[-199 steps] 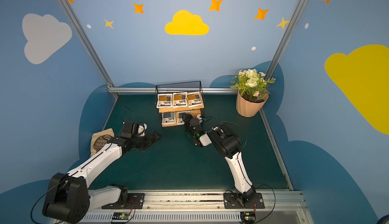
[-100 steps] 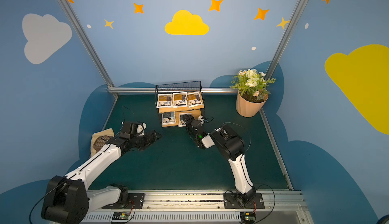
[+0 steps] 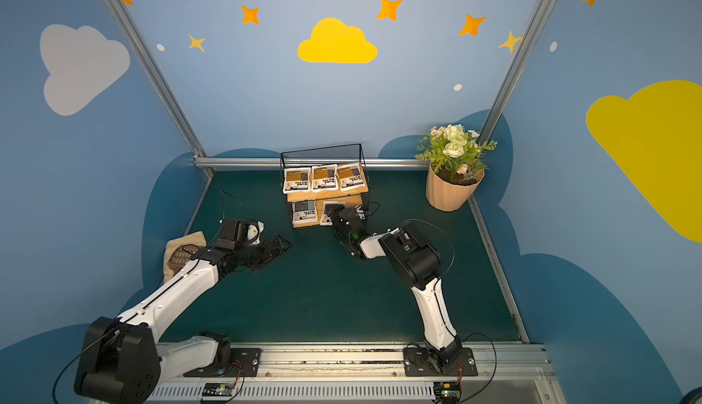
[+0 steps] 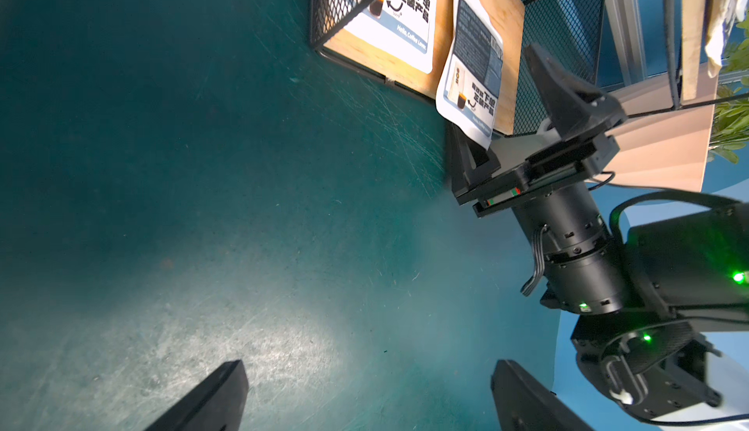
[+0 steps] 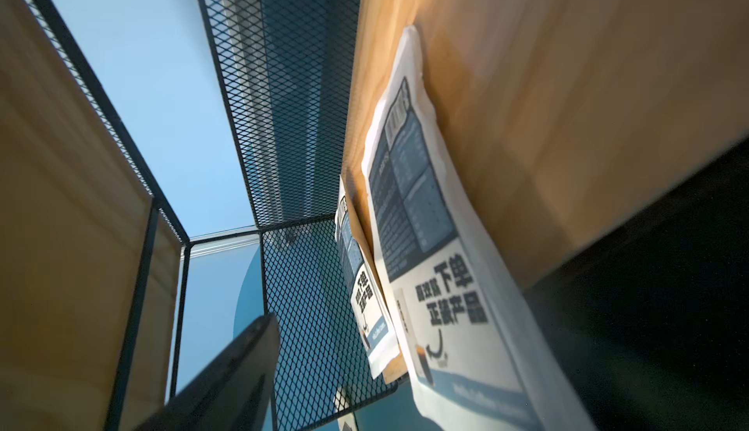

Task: Place the bagged coffee beans on the shelf by color
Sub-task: Place the bagged coffee beans on the shelf.

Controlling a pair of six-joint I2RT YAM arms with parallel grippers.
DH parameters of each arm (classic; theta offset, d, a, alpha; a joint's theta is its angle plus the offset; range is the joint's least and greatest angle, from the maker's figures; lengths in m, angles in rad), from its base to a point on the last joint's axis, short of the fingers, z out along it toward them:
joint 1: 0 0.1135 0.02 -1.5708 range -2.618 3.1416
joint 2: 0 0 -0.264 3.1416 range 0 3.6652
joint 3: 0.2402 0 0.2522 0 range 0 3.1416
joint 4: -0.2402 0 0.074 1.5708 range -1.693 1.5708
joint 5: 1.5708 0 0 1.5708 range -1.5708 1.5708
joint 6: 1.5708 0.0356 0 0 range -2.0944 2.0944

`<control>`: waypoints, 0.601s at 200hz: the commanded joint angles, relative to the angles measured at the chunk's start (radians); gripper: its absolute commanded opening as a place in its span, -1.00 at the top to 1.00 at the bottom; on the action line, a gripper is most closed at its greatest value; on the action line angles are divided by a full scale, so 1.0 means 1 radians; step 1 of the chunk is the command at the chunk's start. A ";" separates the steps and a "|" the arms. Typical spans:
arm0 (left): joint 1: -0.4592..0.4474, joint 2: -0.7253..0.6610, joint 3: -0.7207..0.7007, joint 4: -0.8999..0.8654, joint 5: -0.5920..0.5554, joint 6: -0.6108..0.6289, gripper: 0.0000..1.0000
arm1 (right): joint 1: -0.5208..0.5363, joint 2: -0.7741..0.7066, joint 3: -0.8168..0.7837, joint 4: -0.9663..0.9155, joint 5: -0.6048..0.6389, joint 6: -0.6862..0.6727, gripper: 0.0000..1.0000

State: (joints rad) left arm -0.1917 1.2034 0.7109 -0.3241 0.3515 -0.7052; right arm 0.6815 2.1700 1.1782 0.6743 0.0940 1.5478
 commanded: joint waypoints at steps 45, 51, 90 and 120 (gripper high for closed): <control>0.003 -0.042 0.001 -0.012 0.019 -0.004 -1.00 | 0.001 -0.131 0.013 -0.516 0.054 -0.009 -0.96; 0.004 -0.046 0.002 -0.014 0.020 -0.003 -1.00 | 0.001 -0.140 -0.004 -0.512 0.052 -0.014 -0.96; 0.004 -0.060 0.000 -0.020 0.018 -0.001 -1.00 | 0.011 -0.218 -0.103 -0.455 0.004 -0.090 -0.96; 0.005 -0.065 0.000 -0.022 0.019 0.000 -1.00 | 0.013 -0.270 -0.134 -0.446 -0.076 -0.182 -0.78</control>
State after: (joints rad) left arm -0.1917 1.1561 0.7105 -0.3298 0.3630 -0.7071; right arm 0.6884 1.9430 1.0729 0.2752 0.0845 1.4590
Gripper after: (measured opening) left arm 0.999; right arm 0.950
